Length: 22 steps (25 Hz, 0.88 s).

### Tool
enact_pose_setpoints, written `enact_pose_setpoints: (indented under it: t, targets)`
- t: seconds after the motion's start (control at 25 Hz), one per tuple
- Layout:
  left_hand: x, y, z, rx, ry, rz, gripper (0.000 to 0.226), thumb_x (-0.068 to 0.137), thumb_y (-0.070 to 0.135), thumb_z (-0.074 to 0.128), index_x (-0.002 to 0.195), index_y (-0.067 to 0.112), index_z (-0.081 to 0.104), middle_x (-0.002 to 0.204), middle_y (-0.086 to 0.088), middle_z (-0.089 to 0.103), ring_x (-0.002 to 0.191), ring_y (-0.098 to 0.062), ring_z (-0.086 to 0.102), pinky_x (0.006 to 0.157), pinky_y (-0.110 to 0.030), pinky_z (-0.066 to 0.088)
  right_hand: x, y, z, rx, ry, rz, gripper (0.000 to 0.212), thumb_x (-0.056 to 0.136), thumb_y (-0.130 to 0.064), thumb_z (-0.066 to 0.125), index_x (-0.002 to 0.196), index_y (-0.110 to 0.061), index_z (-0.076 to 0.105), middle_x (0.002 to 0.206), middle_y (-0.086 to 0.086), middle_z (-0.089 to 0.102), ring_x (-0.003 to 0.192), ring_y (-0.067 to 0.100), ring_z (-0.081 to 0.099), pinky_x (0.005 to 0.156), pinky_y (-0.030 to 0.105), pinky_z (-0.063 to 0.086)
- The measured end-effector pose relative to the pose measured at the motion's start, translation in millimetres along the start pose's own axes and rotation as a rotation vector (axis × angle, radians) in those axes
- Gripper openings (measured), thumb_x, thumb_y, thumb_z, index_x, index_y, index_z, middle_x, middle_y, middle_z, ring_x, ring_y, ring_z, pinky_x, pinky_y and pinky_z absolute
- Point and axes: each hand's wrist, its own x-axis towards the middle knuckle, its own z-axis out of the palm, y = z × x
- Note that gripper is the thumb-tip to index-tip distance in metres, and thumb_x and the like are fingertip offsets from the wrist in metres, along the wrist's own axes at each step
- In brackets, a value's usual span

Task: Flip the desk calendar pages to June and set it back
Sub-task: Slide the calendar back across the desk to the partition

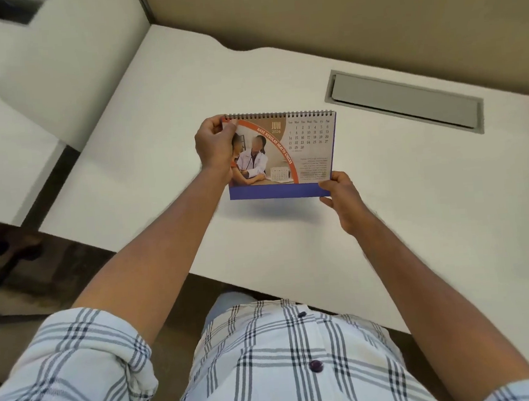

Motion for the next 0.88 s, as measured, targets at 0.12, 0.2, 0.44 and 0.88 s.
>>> enact_pose_setpoints:
  t: [0.12,0.2,0.44,0.88]
  targets:
    - [37.3,24.4,-6.5,0.056,0.059,0.03,0.017,0.09,0.019,0.072,0.106,0.015,0.069,0.109,-0.013,0.073,0.088,-0.022,0.075,0.081,-0.043,0.064,25.2,-33.0,31.2,0.006,-0.006,-0.013,0.03,0.1,-0.01,0.053,0.129,-0.014,0.048,0.128,0.001,0.062,0.123,0.021,0.06,0.11,0.043,0.048]
    - [67.9,45.5,-14.0,0.097,0.096,0.059,0.018,0.09,0.024,0.072,0.107,0.02,0.069,0.109,-0.008,0.071,0.093,-0.022,0.075,0.08,-0.039,0.064,46.3,-59.3,60.0,0.014,-0.015,-0.024,0.029,0.1,-0.009,0.052,0.128,-0.015,0.048,0.126,0.001,0.063,0.123,0.021,0.06,0.111,0.044,0.047]
    - [175.3,92.9,-41.3,0.162,0.114,0.149,0.02,0.093,0.029,0.07,0.112,0.023,0.067,0.099,-0.001,0.071,0.084,-0.011,0.075,0.068,-0.023,0.062,120.6,-130.3,154.8,0.032,-0.05,-0.032,0.035,0.097,-0.008,0.055,0.13,-0.015,0.047,0.128,0.002,0.062,0.125,0.024,0.058,0.114,0.047,0.043]
    - [368.6,114.4,-60.1,0.178,0.286,0.26,0.018,0.088,0.031,0.073,0.106,0.026,0.073,0.084,0.017,0.067,0.074,0.008,0.066,0.057,-0.002,0.046,275.5,-231.3,299.6,-0.038,-0.132,0.0,0.043,0.095,-0.01,0.058,0.135,-0.016,0.044,0.135,0.006,0.06,0.122,0.026,0.056,0.094,0.036,0.043]
